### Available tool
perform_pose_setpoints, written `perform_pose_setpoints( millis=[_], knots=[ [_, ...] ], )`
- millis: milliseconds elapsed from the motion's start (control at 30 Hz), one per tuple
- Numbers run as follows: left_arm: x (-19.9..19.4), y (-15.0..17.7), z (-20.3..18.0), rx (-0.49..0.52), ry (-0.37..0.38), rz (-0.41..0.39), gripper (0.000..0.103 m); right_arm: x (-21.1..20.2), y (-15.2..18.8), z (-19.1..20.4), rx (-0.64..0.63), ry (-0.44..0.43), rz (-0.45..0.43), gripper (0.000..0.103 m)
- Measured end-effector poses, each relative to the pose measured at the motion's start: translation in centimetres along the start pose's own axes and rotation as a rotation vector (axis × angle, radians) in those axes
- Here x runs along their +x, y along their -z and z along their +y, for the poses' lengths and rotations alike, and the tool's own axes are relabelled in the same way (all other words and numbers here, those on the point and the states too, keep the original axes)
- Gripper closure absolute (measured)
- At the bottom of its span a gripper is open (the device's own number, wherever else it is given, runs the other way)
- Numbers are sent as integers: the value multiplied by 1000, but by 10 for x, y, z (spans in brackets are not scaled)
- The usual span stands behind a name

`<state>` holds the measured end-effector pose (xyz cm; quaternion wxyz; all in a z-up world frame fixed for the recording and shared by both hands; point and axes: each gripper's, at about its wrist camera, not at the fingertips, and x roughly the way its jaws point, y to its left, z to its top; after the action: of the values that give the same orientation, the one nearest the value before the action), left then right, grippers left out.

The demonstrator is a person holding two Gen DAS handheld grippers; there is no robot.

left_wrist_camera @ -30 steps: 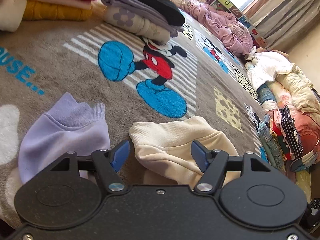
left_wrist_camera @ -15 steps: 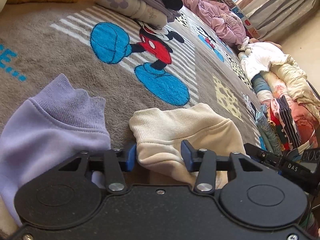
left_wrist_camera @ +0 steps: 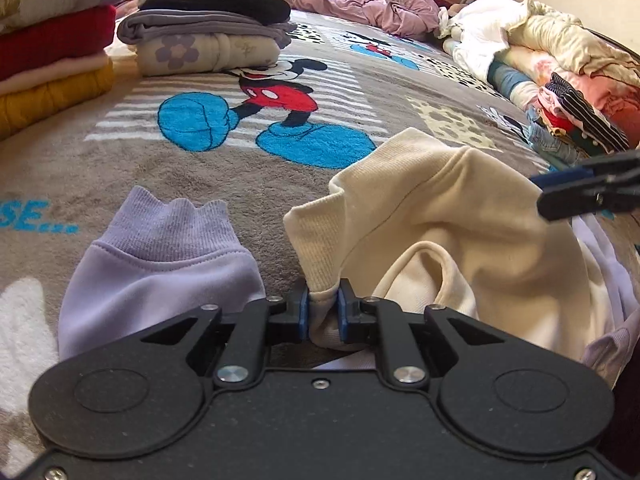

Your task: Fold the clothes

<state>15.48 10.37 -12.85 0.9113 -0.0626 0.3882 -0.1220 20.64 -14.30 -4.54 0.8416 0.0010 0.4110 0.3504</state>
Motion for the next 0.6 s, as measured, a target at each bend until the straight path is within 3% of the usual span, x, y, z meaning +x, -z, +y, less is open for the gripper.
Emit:
perform_pose_setpoints(
  millis=[133, 300, 333, 400, 467, 600],
  knots=[
    [2, -4, 1, 2, 6, -3, 90, 1, -21, -19, 62, 2, -30, 36],
    [2, -14, 2, 9, 11, -27, 92, 36, -22, -43, 150, -78, 30, 36],
    [2, -17, 2, 15, 11, -36, 92, 41, -20, -45, 159, -93, 42, 39],
    [3, -27, 3, 29, 15, -61, 93, 46, -14, -43, 156, -110, 44, 68],
    [3, -38, 4, 39, 21, -88, 93, 44, -9, -43, 156, -106, 20, 83],
    [2, -62, 3, 38, 58, -159, 94, 26, -5, -51, 192, -52, -81, 90]
  ],
)
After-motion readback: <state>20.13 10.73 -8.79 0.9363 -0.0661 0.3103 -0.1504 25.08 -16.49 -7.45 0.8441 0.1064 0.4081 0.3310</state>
